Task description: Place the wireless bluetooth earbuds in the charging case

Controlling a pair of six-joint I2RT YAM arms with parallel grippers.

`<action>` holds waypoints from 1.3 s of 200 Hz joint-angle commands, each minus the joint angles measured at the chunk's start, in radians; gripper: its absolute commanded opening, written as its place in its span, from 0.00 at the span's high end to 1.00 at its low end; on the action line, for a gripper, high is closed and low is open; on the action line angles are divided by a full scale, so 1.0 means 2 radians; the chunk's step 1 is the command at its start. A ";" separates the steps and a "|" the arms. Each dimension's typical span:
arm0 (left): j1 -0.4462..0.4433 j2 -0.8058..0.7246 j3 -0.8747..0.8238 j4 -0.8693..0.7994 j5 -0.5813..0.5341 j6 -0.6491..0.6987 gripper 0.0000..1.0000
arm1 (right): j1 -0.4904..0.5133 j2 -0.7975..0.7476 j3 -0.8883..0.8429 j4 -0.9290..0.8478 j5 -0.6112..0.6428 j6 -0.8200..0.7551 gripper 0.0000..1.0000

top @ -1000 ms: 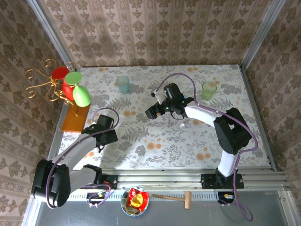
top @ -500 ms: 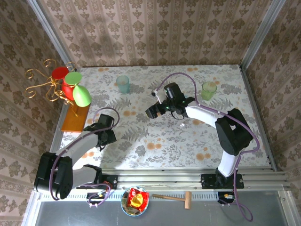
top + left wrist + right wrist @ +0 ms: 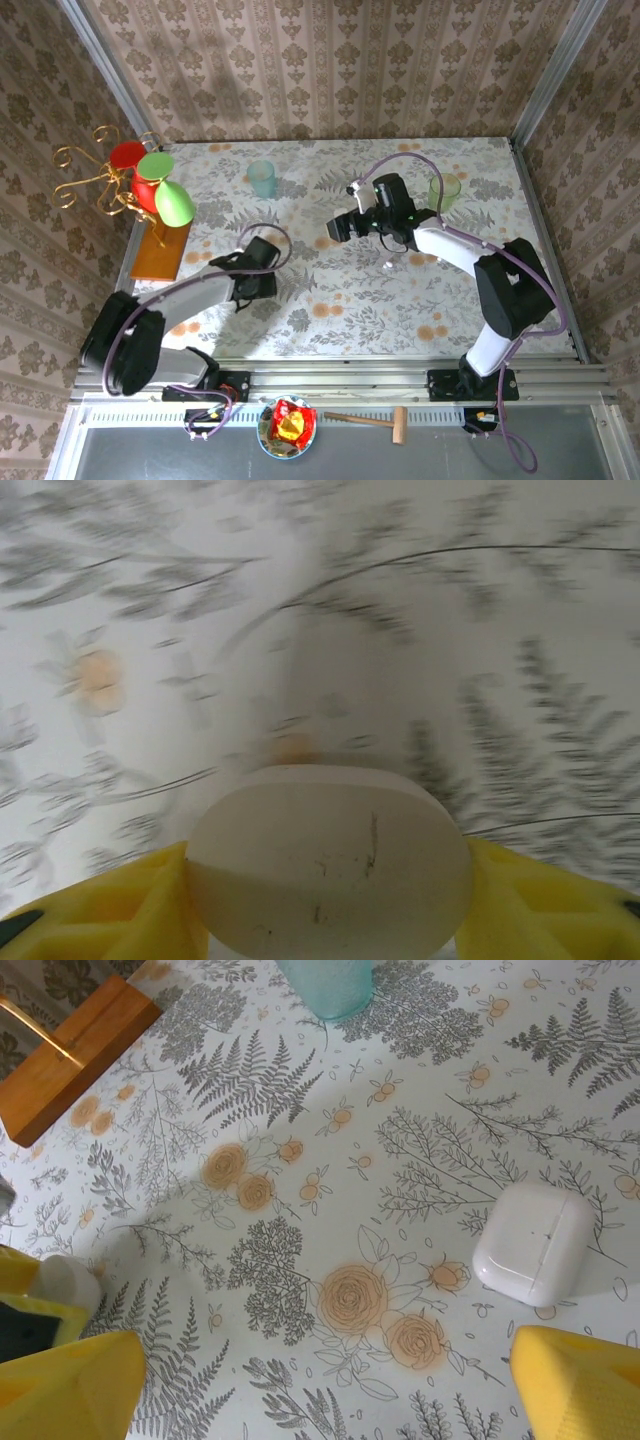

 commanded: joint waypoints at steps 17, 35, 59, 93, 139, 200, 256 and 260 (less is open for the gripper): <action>-0.061 0.084 0.073 0.021 0.002 -0.020 0.43 | -0.008 -0.025 -0.024 0.019 0.004 0.014 0.05; -0.076 0.111 0.092 0.028 0.014 -0.017 0.41 | -0.009 -0.033 -0.031 0.017 0.007 0.010 0.05; -0.077 0.126 0.101 0.034 0.029 -0.010 0.34 | -0.010 -0.042 -0.036 0.011 0.017 0.002 0.05; -0.059 0.090 0.093 0.044 0.052 -0.006 0.13 | -0.010 -0.049 -0.037 0.006 0.033 -0.014 0.05; -0.033 -0.016 0.074 0.037 0.040 0.005 0.00 | -0.003 -0.040 -0.052 0.030 0.024 -0.043 0.04; 0.013 -0.113 0.020 0.050 0.037 -0.036 0.00 | 0.092 0.008 -0.069 0.060 -0.010 -0.206 0.05; 0.037 -0.141 -0.004 0.040 0.027 -0.058 0.00 | 0.148 0.084 -0.027 0.040 0.014 -0.258 0.07; 0.037 -0.142 -0.005 0.040 0.026 -0.059 0.00 | 0.151 0.090 -0.024 0.040 0.016 -0.258 0.07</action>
